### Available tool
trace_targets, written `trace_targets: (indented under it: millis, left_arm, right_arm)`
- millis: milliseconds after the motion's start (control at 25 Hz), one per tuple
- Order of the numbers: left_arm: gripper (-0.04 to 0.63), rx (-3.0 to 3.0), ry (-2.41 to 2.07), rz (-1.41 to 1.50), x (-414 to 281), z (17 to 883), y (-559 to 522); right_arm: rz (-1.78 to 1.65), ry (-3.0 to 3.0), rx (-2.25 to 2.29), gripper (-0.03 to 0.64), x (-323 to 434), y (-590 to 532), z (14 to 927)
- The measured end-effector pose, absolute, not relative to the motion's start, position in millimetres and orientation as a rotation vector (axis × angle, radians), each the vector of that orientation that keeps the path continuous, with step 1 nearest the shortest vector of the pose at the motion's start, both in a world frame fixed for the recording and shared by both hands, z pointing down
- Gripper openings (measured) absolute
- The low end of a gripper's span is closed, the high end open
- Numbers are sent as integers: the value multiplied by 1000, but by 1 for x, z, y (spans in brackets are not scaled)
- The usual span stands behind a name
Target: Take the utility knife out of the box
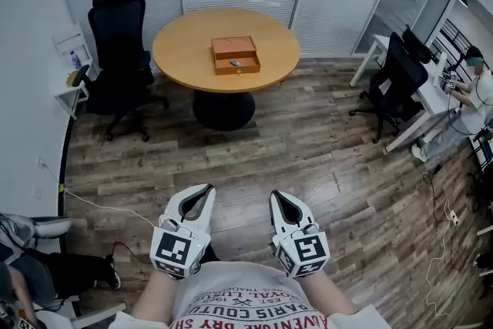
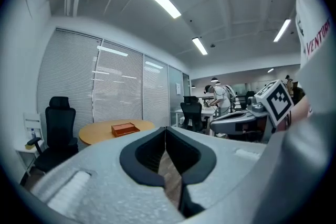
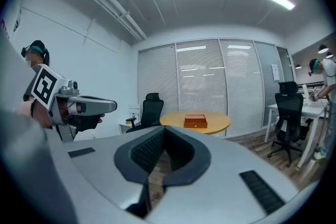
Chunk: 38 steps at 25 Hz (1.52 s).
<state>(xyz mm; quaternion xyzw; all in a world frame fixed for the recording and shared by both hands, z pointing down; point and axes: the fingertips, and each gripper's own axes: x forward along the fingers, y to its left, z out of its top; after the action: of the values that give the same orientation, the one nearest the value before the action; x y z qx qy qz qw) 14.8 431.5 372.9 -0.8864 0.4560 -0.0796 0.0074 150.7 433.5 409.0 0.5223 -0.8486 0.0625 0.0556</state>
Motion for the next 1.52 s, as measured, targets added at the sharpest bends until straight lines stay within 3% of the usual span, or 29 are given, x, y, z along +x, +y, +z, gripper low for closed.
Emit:
trace_targets:
  millis: [440, 1200, 1520]
  left_arm:
    - [11, -2758, 1494, -272, -17, 385, 390]
    - [11, -2794, 1543, -265, -166, 392, 183]
    - [11, -2784, 1633, -281, -173, 406, 131]
  right_arm:
    - [326, -2518, 1576, 8, 137, 388, 438]
    - [374, -2410, 1668, 9, 33, 174, 443]
    - [386, -2413, 1589, 8, 30, 111, 458]
